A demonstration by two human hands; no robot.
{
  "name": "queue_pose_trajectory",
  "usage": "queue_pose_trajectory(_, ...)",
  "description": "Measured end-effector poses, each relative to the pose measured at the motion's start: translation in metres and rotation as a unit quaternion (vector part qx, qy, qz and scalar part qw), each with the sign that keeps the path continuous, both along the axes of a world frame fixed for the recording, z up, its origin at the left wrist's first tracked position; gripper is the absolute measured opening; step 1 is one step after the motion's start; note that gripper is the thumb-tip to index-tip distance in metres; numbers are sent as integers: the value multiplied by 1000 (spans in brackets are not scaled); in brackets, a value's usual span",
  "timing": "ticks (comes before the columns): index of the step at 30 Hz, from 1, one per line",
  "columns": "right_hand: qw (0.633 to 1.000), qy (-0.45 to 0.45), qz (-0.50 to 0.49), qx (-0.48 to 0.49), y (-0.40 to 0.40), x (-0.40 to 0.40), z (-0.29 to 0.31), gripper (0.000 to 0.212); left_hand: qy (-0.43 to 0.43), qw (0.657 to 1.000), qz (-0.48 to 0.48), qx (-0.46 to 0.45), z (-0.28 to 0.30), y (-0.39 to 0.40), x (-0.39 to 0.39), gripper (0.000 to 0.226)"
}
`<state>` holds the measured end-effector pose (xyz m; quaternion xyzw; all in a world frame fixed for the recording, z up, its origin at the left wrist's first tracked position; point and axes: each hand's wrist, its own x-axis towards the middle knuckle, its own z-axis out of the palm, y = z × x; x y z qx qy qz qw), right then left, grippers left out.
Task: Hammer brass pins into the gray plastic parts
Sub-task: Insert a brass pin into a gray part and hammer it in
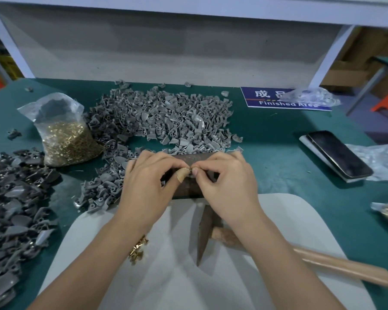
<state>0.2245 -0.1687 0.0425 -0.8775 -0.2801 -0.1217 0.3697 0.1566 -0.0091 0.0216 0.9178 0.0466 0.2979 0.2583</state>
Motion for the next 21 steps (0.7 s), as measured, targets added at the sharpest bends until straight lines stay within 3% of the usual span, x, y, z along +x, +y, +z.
queue_pose_trajectory(11, 1000, 13, -5, -22, -2, -3, 4, 14, 15, 998, -25, -61, -3, -2, -3, 10)
queue_pose_trajectory(21, 1000, 18, -1, -14, -3, 0, 0, 4, 19, 999, -4, -45, -1, -2, -2, 9)
